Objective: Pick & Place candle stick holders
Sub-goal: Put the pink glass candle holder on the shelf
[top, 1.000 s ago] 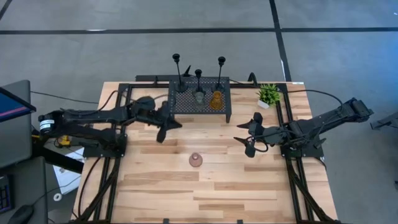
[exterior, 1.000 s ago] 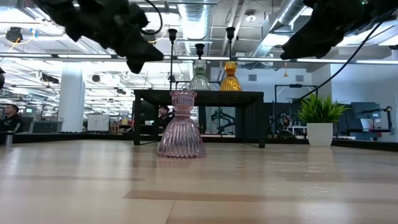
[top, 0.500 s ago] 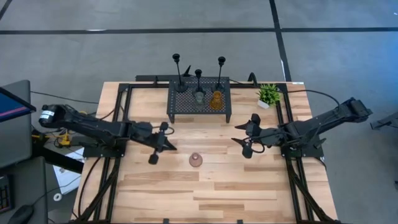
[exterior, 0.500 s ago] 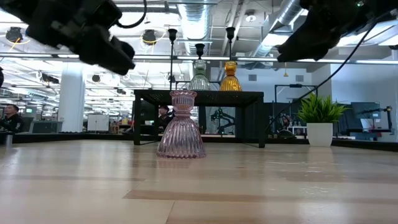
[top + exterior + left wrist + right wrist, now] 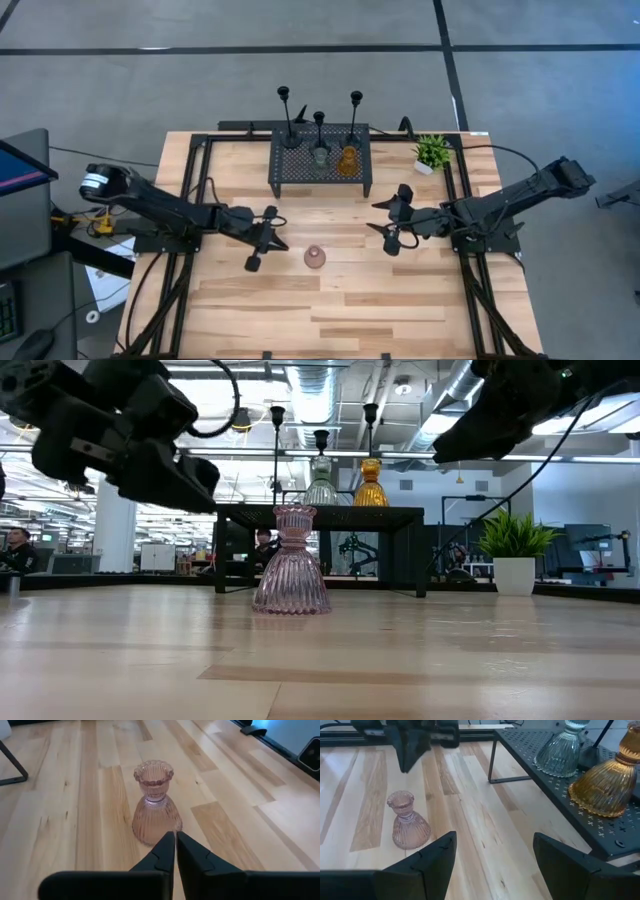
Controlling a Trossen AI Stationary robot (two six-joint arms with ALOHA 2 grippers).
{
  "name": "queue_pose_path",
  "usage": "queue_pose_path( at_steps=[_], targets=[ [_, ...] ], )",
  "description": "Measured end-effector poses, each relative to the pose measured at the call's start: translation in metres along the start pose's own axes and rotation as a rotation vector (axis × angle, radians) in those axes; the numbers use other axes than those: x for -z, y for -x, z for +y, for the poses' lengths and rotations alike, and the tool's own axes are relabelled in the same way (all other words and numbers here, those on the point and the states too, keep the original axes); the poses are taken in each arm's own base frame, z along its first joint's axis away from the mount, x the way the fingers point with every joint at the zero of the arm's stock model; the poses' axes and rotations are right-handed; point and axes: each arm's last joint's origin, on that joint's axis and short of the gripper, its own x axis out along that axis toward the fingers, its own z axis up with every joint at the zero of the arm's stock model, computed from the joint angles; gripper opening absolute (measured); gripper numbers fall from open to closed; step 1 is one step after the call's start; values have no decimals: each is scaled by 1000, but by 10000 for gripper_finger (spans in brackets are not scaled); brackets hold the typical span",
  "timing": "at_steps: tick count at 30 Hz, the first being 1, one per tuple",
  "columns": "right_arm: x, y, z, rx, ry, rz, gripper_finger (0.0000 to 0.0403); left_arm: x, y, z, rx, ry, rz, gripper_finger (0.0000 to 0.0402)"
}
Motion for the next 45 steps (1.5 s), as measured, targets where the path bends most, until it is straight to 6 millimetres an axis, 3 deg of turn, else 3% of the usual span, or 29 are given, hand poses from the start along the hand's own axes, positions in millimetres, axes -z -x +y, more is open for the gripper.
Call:
queue_pose_path(
  at_steps=[10, 32, 45],
  targets=[
    [0, 0, 0, -2, 2, 2, 255, 6, -23, 1, -12, -39, -72, 77],
    [1, 0, 0, -3, 6, 3, 255, 11, -37, 5, -51, 38, -150, 253],
    [1, 0, 0, -3, 6, 4, 255, 7, -66, 8, -47, 49, -127, 283]
  ],
)
